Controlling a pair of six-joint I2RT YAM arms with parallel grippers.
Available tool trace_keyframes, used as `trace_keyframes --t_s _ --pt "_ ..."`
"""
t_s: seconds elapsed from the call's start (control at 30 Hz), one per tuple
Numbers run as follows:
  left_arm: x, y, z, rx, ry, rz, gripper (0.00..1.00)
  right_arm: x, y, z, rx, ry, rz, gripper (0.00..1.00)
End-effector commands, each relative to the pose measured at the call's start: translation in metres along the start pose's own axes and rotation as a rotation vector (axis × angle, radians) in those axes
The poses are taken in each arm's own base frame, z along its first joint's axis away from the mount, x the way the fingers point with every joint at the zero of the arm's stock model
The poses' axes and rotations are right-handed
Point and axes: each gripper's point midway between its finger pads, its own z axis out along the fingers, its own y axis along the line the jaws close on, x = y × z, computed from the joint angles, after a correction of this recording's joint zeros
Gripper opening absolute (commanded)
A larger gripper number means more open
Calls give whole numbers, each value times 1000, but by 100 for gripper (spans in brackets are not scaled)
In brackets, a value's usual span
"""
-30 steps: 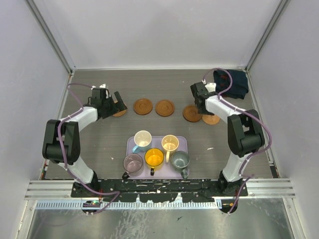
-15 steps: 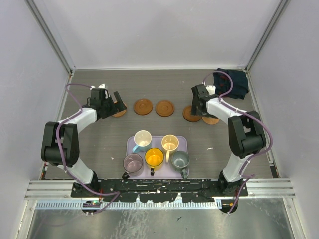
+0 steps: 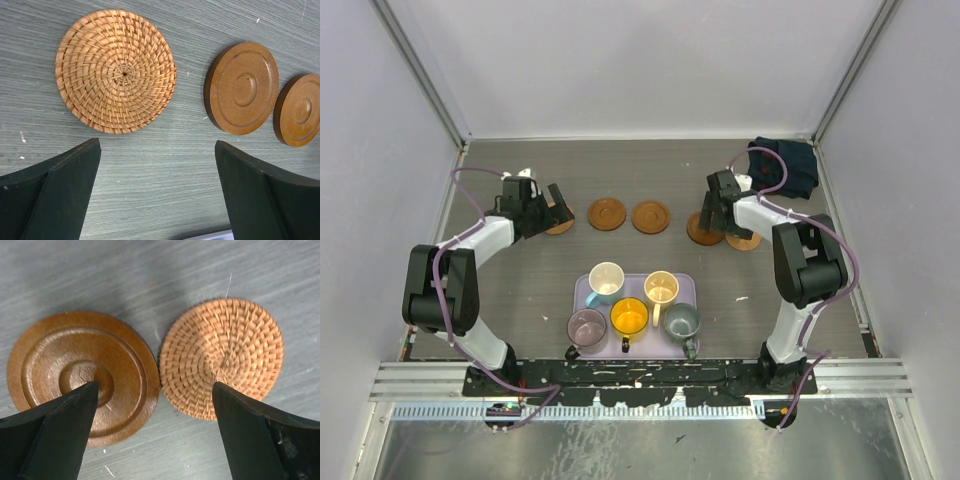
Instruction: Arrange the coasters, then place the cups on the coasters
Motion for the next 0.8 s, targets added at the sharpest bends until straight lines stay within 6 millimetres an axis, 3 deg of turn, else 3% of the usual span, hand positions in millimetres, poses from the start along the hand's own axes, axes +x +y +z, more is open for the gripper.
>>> trace_keyframes --t_s 0.0,0.33,0.77 --pt "-14 -8 -3 26 -54 32 98 2 -1 15 -36 29 72 100" --pt "-16 -8 -4 17 -58 30 98 18 -9 46 -3 96 48 100" --pt "-19 -6 -5 1 -68 34 98 -2 10 56 -53 114 -46 100"
